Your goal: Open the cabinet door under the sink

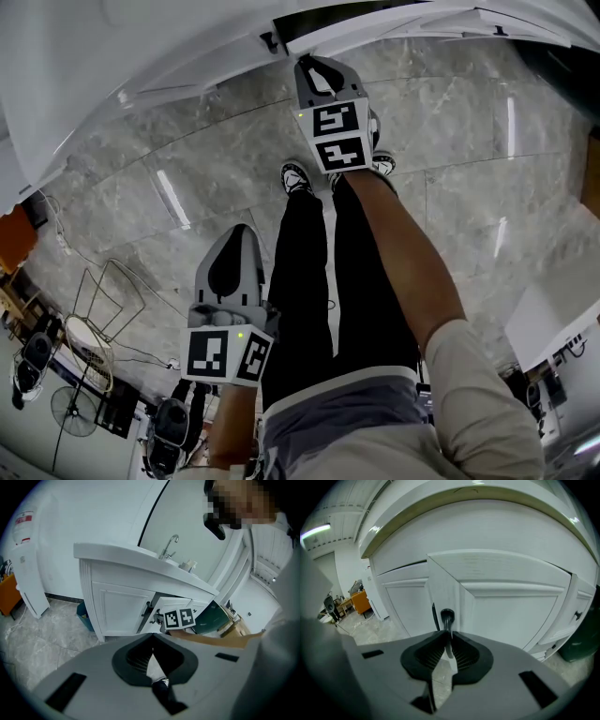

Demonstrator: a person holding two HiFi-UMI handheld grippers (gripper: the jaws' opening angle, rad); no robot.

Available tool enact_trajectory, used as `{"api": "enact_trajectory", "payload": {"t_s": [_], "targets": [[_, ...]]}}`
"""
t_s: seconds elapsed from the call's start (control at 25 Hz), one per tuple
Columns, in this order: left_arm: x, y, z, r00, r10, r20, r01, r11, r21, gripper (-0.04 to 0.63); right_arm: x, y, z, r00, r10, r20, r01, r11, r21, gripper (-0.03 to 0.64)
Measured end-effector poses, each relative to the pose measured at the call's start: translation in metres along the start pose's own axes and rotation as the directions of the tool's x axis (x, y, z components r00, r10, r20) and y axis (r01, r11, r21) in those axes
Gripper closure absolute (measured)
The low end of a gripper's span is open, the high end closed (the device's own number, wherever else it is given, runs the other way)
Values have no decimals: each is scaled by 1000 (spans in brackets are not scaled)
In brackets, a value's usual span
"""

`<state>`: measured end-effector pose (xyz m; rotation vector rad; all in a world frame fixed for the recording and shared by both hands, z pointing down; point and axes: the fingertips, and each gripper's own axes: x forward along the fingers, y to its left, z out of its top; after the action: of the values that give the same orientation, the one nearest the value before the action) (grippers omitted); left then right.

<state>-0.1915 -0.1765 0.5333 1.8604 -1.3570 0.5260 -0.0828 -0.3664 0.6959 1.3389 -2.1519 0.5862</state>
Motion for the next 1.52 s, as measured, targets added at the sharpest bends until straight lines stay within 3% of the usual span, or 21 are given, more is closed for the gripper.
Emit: {"api": "enact_trajectory", "payload": {"t_s": [0.6, 1.52], "targets": [[13, -31, 2, 997, -54, -47, 56, 997, 51, 597, -21, 1, -18, 999, 35, -25, -36, 997, -71, 560], [21, -49, -5, 991, -97, -88, 101, 994, 43, 597, -41, 1, -36, 992, 112, -65, -122, 975, -187, 561]]}}
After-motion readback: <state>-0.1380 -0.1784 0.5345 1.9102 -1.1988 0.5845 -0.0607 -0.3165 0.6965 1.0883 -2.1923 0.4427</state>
